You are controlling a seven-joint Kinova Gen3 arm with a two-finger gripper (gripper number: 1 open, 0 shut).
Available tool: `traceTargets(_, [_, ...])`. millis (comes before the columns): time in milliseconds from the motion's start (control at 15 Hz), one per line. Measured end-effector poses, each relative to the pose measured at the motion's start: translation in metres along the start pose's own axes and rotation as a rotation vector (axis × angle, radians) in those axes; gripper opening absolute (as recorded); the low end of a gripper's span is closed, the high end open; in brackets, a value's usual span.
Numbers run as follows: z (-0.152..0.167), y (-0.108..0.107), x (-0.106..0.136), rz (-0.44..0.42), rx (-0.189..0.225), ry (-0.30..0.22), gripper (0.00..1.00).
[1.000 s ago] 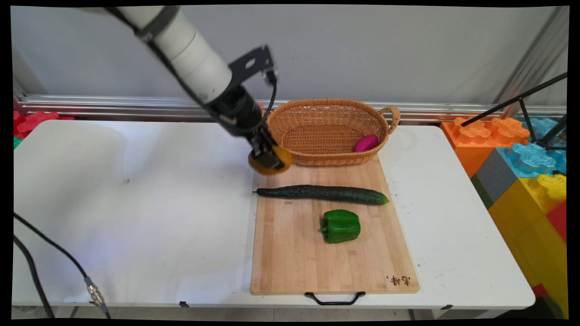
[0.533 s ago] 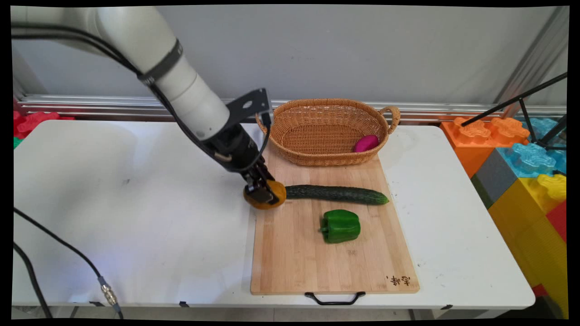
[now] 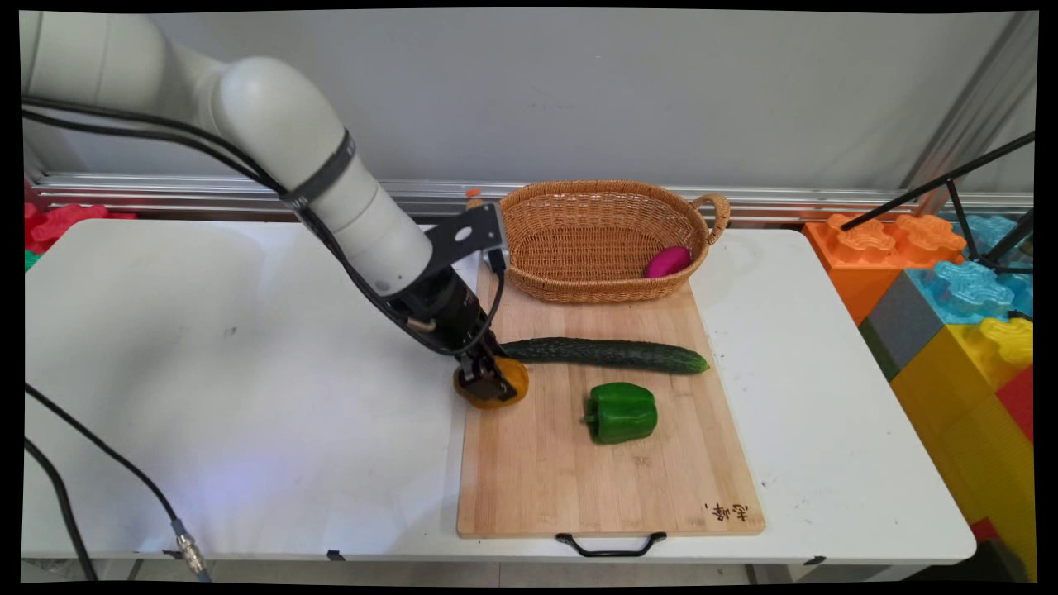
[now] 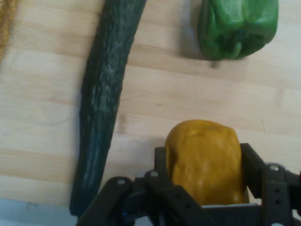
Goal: Place the picked object on the cutting board
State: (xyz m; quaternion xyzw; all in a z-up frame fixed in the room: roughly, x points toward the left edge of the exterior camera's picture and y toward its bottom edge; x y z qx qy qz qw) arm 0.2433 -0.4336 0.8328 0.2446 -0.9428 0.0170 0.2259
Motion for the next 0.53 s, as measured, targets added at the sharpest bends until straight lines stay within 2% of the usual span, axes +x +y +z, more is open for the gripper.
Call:
traceTargets(267, [0.0105, 0.0008, 0.0009, 0.013, 0.002, 0.013, 0.00])
traceTargets(333, [0.0115, 0.0017, 0.0020, 0.019, -0.002, 0.016, 1.00])
traceTargets(533, [0.0099, 0.0048, 0.0047, 0.030, -0.015, 0.027, 1.00])
